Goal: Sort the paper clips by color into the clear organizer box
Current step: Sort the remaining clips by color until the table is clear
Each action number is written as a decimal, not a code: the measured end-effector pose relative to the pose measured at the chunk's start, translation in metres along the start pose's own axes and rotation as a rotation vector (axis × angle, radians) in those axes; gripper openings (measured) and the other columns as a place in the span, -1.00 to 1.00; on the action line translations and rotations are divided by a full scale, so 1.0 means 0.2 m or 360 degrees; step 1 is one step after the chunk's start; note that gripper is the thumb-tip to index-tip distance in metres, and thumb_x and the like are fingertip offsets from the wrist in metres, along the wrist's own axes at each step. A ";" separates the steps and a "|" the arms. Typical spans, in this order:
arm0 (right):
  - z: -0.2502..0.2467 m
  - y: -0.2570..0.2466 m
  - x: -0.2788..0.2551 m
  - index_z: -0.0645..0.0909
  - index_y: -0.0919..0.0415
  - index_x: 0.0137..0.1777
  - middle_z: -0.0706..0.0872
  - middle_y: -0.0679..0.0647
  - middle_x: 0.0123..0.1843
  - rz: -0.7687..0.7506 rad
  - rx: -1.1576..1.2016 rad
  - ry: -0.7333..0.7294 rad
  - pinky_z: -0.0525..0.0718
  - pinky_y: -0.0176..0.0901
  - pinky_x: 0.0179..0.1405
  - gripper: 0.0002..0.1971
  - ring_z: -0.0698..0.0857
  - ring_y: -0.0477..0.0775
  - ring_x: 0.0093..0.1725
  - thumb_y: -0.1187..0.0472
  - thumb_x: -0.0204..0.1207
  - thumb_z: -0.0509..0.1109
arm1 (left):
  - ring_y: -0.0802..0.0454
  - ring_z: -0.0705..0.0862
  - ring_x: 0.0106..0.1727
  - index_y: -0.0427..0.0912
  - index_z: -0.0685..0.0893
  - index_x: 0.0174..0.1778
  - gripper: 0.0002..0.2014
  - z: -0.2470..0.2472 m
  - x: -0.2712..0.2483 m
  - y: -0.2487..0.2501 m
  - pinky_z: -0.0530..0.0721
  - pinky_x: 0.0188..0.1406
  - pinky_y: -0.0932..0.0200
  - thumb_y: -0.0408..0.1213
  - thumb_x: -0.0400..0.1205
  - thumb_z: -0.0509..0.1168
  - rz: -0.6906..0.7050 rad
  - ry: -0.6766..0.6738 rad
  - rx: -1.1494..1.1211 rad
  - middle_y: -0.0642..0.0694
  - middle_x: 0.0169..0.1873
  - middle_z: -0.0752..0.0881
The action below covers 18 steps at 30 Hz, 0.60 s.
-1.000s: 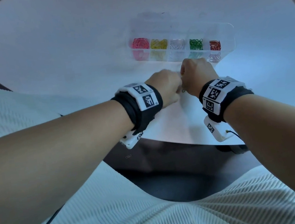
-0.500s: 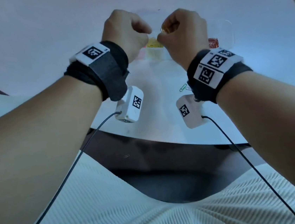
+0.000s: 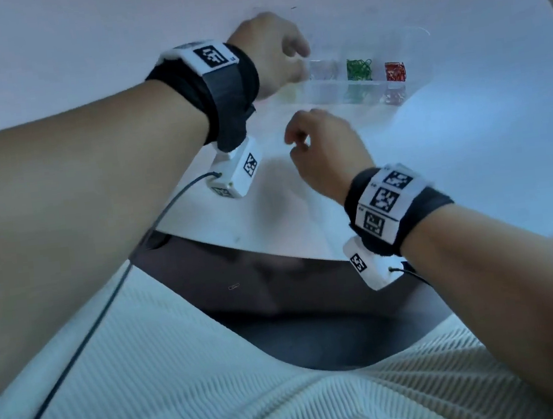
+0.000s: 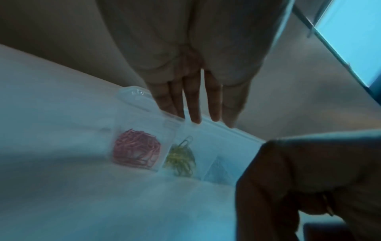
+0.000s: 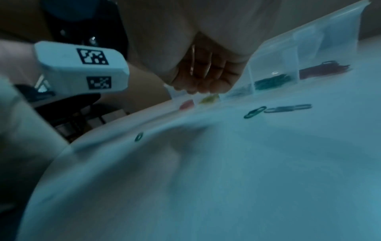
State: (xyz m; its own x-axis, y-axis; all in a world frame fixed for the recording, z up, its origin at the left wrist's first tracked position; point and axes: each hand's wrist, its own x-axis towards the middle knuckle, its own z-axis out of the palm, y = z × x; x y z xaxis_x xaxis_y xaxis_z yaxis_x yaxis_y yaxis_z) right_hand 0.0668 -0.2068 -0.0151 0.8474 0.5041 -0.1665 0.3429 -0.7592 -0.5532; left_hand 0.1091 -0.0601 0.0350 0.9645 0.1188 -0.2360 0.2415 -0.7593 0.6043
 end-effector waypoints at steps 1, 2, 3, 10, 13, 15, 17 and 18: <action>0.03 0.00 -0.03 0.67 0.13 0.10 0.68 0.08 0.08 -0.0078 -0.0034 -0.0081 0.61 -0.05 -0.01 -0.79 0.63 0.14 0.04 0.31 0.53 0.30 | 0.07 0.59 0.28 0.08 0.68 0.29 -0.70 0.00 -0.01 0.00 0.43 0.12 0.26 -0.10 0.62 0.37 0.0028 -0.0109 0.0091 0.07 0.30 0.64; 0.06 0.00 -0.04 0.65 0.12 0.20 0.67 0.08 0.14 -0.0147 -0.0060 -0.0138 0.59 -0.05 0.03 -0.75 0.61 0.16 0.11 0.27 0.55 0.33 | 0.06 0.55 0.32 0.09 0.65 0.33 -0.68 0.00 -0.03 -0.01 0.37 0.14 0.27 -0.08 0.64 0.34 0.0065 -0.0161 0.0164 0.07 0.36 0.59; 0.08 0.00 -0.05 0.62 0.10 0.31 0.66 0.09 0.20 -0.0201 -0.0076 -0.0181 0.59 -0.02 0.09 -0.69 0.60 0.18 0.18 0.22 0.57 0.35 | 0.06 0.53 0.31 0.08 0.63 0.35 -0.68 -0.01 -0.04 -0.02 0.35 0.13 0.27 -0.08 0.66 0.30 0.0101 -0.0178 0.0225 0.07 0.37 0.57; 0.18 -0.08 -0.02 0.29 0.01 0.65 0.46 0.12 0.48 -0.0454 -0.0350 -0.0475 0.57 0.13 0.29 -0.39 0.45 0.22 0.38 0.08 0.63 0.38 | -0.12 0.55 0.22 0.06 0.69 0.19 -0.75 -0.15 -0.10 -0.13 0.45 0.15 0.06 -0.22 0.62 0.28 0.0022 0.0018 0.0403 -0.13 0.26 0.52; 0.20 -0.14 0.04 0.41 0.09 0.57 0.48 0.15 0.40 -0.0440 -0.0450 -0.0531 0.60 0.16 0.23 -0.47 0.45 0.23 0.36 0.08 0.62 0.38 | -0.13 0.57 0.21 0.02 0.62 0.29 -0.69 -0.18 -0.10 -0.18 0.49 0.16 0.04 -0.18 0.61 0.32 -0.0114 0.0076 0.0394 -0.13 0.29 0.54; 0.21 -0.17 0.08 0.55 0.16 0.44 0.53 0.16 0.30 -0.0396 -0.0447 -0.0529 0.63 0.13 0.16 -0.60 0.51 0.23 0.30 0.10 0.63 0.38 | -0.09 0.59 0.16 0.01 0.55 0.35 -0.64 -0.18 -0.09 -0.21 0.52 0.11 0.06 -0.14 0.62 0.33 -0.0213 0.0128 0.0282 -0.08 0.22 0.61; 0.21 -0.20 0.11 0.66 0.23 0.30 0.60 0.17 0.19 -0.0365 -0.0419 -0.0519 0.63 0.02 0.03 -0.72 0.60 0.23 0.18 0.19 0.63 0.37 | -0.09 0.64 0.12 0.02 0.52 0.37 -0.61 -0.17 -0.08 -0.24 0.60 0.11 0.03 -0.11 0.62 0.34 -0.0322 0.0174 0.0134 -0.04 0.17 0.66; 0.21 -0.21 0.12 0.69 0.25 0.22 0.64 0.18 0.13 -0.0355 -0.0430 -0.0502 0.63 -0.03 -0.04 -0.78 0.64 0.23 0.10 0.25 0.63 0.36 | -0.10 0.66 0.11 0.03 0.53 0.37 -0.61 -0.17 -0.08 -0.25 0.63 0.13 0.00 -0.10 0.61 0.35 -0.0358 0.0186 0.0087 -0.04 0.17 0.68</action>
State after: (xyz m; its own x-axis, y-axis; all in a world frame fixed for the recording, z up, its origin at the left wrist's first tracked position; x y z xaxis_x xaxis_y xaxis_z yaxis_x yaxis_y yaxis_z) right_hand 0.0555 -0.1448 -0.0307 0.5910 0.7358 -0.3307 0.6313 -0.6770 -0.3783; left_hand 0.0860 -0.0021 0.0343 0.8937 0.3594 -0.2686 0.4483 -0.7384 0.5038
